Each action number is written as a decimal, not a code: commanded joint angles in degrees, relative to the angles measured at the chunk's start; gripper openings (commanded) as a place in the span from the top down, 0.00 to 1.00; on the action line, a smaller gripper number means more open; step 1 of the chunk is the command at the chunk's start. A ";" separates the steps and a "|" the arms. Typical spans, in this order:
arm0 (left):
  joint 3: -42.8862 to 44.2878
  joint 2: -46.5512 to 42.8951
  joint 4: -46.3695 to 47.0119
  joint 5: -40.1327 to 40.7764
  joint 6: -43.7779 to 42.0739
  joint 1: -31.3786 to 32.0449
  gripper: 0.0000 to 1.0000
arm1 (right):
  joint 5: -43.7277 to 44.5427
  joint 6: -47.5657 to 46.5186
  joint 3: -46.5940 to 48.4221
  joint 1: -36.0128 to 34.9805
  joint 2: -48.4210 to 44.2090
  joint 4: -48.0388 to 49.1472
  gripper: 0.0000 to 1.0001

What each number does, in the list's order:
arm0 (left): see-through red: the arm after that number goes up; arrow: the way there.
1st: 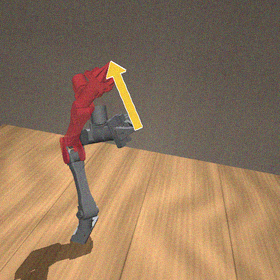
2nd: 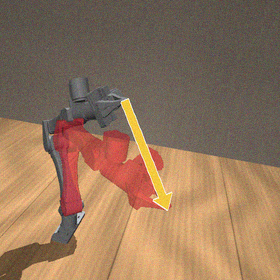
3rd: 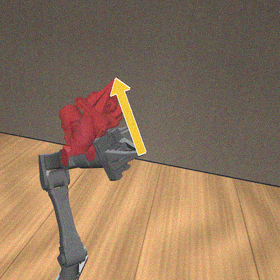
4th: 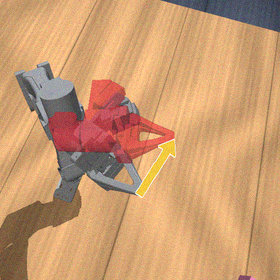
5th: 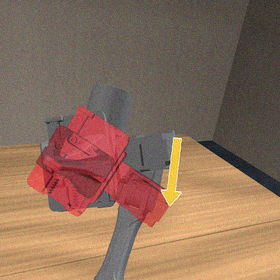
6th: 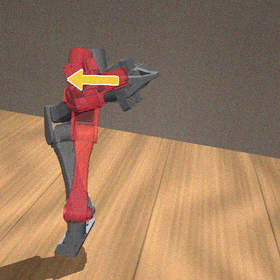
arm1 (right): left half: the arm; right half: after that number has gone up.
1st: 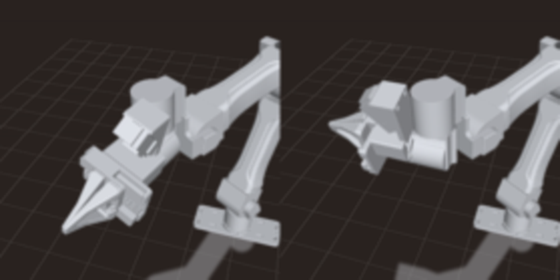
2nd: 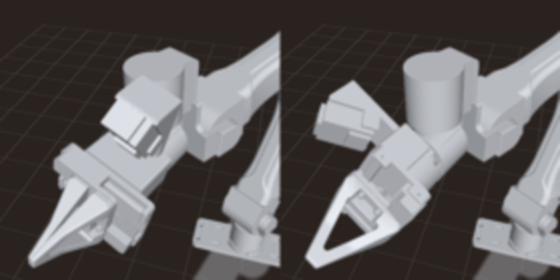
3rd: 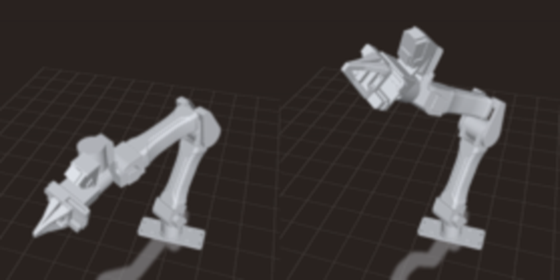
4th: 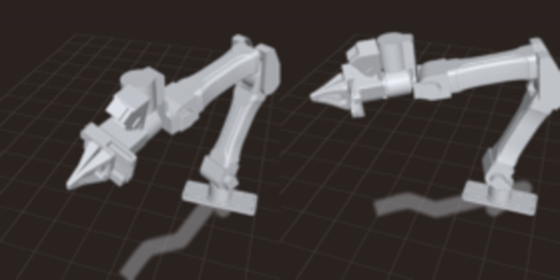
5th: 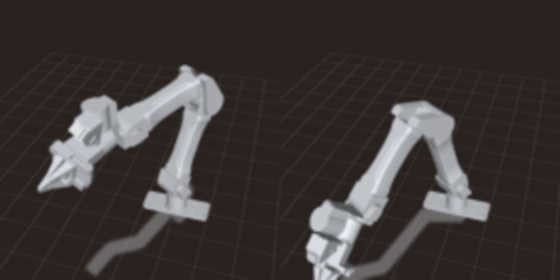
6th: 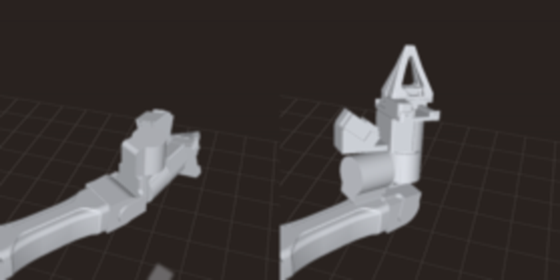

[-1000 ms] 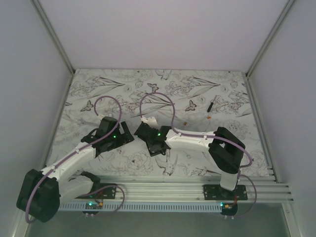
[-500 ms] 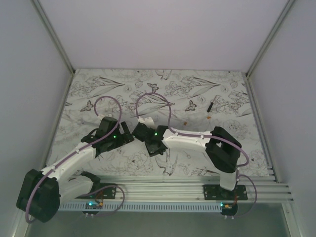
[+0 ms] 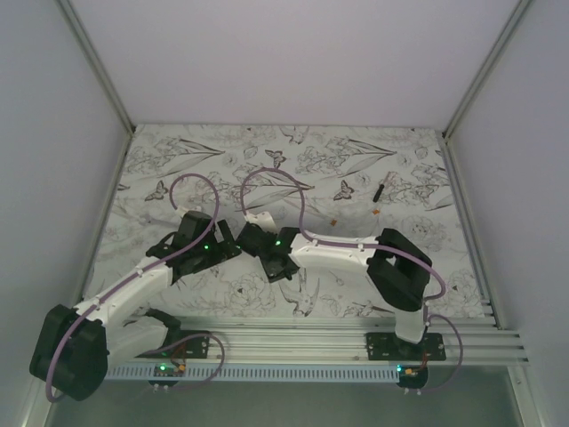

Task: Snap on the fuse box
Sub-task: Install the fuse at the fuse box base.

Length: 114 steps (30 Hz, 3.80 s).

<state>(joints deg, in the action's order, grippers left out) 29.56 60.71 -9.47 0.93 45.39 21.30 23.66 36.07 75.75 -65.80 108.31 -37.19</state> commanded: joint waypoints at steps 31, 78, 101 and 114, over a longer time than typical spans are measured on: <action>-0.91 -0.94 -1.70 -0.67 0.15 -0.38 0.00 | -12.19 2.24 -15.59 3.34 3.69 -1.88 1.00; -1.44 -3.15 -1.96 -0.18 0.23 -0.38 0.00 | -9.26 -6.28 -1.84 6.77 5.89 -24.24 1.00; -1.79 -4.55 -2.20 -0.27 0.49 -0.30 0.00 | -15.41 -6.27 3.54 8.52 -2.42 -16.87 0.66; -1.79 -4.28 -2.20 -0.29 0.49 -0.30 0.00 | -17.93 -3.62 -6.30 10.52 -7.82 -8.12 0.78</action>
<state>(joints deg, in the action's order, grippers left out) 28.53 56.95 -10.33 0.93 45.58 21.32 7.77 30.92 71.11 -55.61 101.91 -49.28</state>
